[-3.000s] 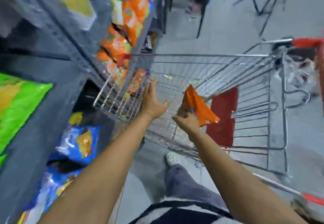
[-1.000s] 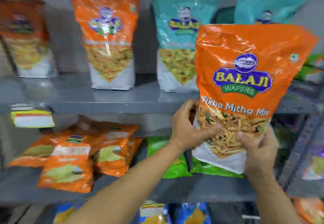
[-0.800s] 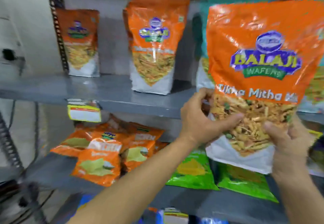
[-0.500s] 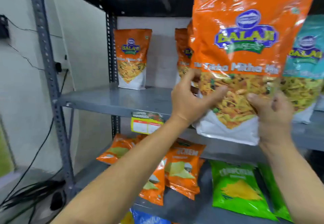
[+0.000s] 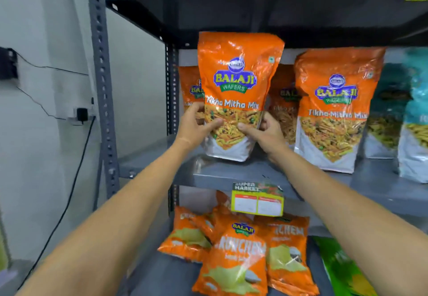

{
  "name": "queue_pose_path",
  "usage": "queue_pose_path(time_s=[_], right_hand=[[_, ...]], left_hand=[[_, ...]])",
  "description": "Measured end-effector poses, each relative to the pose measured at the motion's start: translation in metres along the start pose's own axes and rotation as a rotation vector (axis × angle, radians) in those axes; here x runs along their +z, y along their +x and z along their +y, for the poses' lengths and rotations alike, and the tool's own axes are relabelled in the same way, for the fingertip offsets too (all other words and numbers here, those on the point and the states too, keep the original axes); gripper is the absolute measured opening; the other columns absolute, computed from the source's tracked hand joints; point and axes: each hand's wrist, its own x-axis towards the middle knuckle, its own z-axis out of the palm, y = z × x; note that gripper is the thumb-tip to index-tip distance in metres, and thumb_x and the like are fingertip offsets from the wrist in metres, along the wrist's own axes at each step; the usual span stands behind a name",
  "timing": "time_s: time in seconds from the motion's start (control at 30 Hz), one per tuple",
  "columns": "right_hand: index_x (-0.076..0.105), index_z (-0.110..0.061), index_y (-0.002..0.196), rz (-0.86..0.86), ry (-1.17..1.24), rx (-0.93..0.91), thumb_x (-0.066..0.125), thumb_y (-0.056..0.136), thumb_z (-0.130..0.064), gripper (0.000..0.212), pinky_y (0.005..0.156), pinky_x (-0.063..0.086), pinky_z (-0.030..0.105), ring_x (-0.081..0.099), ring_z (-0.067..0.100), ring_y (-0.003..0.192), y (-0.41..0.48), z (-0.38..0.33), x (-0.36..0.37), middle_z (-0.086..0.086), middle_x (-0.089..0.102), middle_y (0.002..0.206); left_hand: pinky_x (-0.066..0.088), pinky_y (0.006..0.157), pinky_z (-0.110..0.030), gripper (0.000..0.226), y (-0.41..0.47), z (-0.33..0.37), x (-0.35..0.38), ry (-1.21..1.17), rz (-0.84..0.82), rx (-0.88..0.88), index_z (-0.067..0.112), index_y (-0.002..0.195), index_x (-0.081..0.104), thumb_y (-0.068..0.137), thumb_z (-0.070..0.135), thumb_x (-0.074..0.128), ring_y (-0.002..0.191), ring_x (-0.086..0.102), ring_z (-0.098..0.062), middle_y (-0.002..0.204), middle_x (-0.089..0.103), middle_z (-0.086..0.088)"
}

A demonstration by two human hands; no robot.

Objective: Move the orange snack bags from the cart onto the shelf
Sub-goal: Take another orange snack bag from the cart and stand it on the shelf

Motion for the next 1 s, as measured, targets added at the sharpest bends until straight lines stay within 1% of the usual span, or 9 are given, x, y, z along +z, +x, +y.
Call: queue_pose_path(time_s=[0.1, 0.17, 0.27, 0.37, 0.5, 0.63, 0.7, 0.83, 1.0], right_hand=[[0.063, -0.022, 0.097, -0.026, -0.011, 0.087, 0.077, 0.079, -0.019, 0.024, 0.068, 0.053, 0.013, 0.067, 0.003, 0.091, 0.008, 0.016, 0.003, -0.014, 0.073, 0.093], [0.063, -0.027, 0.093, 0.027, 0.066, 0.152, 0.073, 0.082, -0.026, 0.015, 0.077, 0.051, 0.021, 0.064, 0.003, 0.095, 0.012, 0.018, -0.002, -0.017, 0.071, 0.095], [0.057, -0.029, 0.099, 0.102, 0.182, 0.275, 0.074, 0.080, -0.029, 0.025, 0.089, 0.050, 0.041, 0.061, 0.022, 0.106, 0.012, 0.016, -0.013, -0.001, 0.064, 0.112], [0.053, -0.023, 0.107, 0.069, 0.127, 0.272, 0.077, 0.076, -0.019, 0.040, 0.083, 0.053, 0.043, 0.064, 0.023, 0.099, 0.006, 0.016, -0.010, 0.000, 0.065, 0.107], [0.056, -0.026, 0.094, 0.010, -0.026, 0.194, 0.078, 0.073, -0.008, 0.036, 0.079, 0.057, 0.046, 0.067, 0.027, 0.095, 0.004, 0.017, -0.001, 0.005, 0.069, 0.098], [0.057, -0.025, 0.095, -0.020, -0.012, 0.177, 0.075, 0.076, -0.005, 0.033, 0.058, 0.059, 0.029, 0.068, 0.019, 0.083, 0.010, 0.021, 0.004, -0.002, 0.070, 0.091], [0.057, -0.023, 0.098, -0.072, -0.003, 0.191, 0.074, 0.077, -0.005, 0.033, 0.053, 0.056, 0.023, 0.068, 0.015, 0.080, 0.016, 0.023, 0.015, -0.002, 0.071, 0.092], [0.056, -0.019, 0.103, -0.156, 0.017, 0.193, 0.073, 0.080, -0.004, 0.033, 0.055, 0.058, 0.025, 0.069, 0.014, 0.081, 0.030, 0.029, 0.043, 0.003, 0.069, 0.099], [0.052, -0.017, 0.114, -0.195, -0.022, 0.190, 0.073, 0.081, -0.009, 0.040, 0.080, 0.060, 0.048, 0.064, 0.026, 0.103, 0.045, 0.040, 0.066, 0.012, 0.062, 0.117]], left_hand=[[0.051, 0.096, -0.046, 0.044, 0.004, -0.026, 0.003, 0.008, -0.033, -0.075, 0.014, 0.112, 0.053, 0.077, 0.031, 0.075, 0.107, 0.061, -0.024, 0.115, 0.063, -0.004], [0.051, 0.097, -0.043, 0.039, 0.006, -0.033, 0.003, -0.116, 0.007, -0.140, 0.018, 0.111, 0.055, 0.079, 0.034, 0.072, 0.107, 0.060, -0.021, 0.114, 0.062, -0.002], [0.054, 0.077, -0.034, 0.021, 0.010, -0.037, -0.007, -0.302, 0.065, -0.194, 0.032, 0.094, 0.057, 0.079, 0.034, 0.072, 0.099, 0.061, -0.017, 0.101, 0.063, 0.007], [0.051, 0.067, -0.032, 0.031, 0.011, -0.044, -0.015, -0.358, -0.062, -0.320, 0.032, 0.103, 0.056, 0.078, 0.028, 0.074, 0.104, 0.060, -0.023, 0.105, 0.062, 0.007], [0.048, 0.096, -0.052, 0.063, 0.010, -0.044, -0.011, -0.292, -0.208, -0.373, 0.020, 0.129, 0.048, 0.073, 0.016, 0.078, 0.123, 0.052, -0.029, 0.128, 0.054, -0.007], [0.050, 0.095, -0.057, 0.065, 0.011, -0.046, -0.022, -0.224, -0.195, -0.335, 0.023, 0.122, 0.051, 0.066, 0.022, 0.084, 0.120, 0.054, -0.027, 0.127, 0.056, -0.007], [0.051, 0.095, -0.054, 0.069, 0.013, -0.052, -0.033, -0.181, -0.161, -0.319, 0.023, 0.122, 0.052, 0.063, 0.025, 0.086, 0.119, 0.055, -0.025, 0.126, 0.058, -0.006], [0.052, 0.092, -0.048, 0.062, 0.015, -0.065, -0.057, -0.141, -0.092, -0.288, 0.020, 0.120, 0.051, 0.067, 0.021, 0.083, 0.114, 0.056, -0.024, 0.124, 0.059, -0.007], [0.052, 0.069, -0.025, 0.050, 0.020, -0.071, -0.072, -0.183, -0.100, -0.296, 0.025, 0.115, 0.046, 0.076, 0.015, 0.076, 0.095, 0.056, -0.003, 0.102, 0.058, 0.012]])
